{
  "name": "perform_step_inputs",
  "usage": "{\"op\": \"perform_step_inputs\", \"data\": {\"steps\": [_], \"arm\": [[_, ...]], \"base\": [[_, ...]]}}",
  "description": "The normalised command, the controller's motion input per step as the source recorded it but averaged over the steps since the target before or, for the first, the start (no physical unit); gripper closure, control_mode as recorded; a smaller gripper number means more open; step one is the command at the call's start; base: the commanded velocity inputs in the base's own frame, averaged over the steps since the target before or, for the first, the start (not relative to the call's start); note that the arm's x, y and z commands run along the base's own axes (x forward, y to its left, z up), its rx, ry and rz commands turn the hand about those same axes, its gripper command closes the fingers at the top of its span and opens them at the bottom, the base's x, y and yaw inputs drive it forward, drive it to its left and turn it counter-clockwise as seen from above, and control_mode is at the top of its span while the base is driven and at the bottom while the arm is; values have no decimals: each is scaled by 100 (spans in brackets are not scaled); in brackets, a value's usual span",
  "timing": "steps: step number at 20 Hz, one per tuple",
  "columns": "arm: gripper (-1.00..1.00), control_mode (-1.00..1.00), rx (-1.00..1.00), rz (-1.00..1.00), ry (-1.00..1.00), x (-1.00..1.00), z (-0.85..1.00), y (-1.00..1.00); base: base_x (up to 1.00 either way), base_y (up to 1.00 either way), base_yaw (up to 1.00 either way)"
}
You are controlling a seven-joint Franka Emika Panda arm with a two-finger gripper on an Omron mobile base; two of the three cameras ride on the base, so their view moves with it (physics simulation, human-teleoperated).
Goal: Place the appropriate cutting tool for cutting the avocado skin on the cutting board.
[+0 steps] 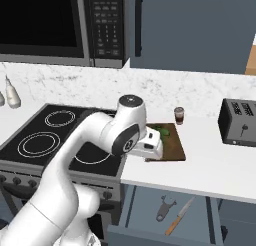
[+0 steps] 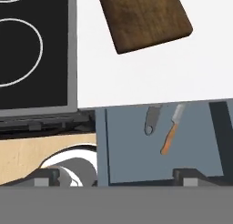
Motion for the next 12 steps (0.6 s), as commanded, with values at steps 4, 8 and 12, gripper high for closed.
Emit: {"op": "perform_step_inputs", "data": {"steps": [4,8,12], "arm": [[-100,-100,0,0,1,-43,-79,-94],[-100,-100,0,0,9,-17,-85,-76],[-100,-100,0,-2,34,26,-97,-73]], "base": [[0,0,0],[0,0,0],[0,0,0]]}}
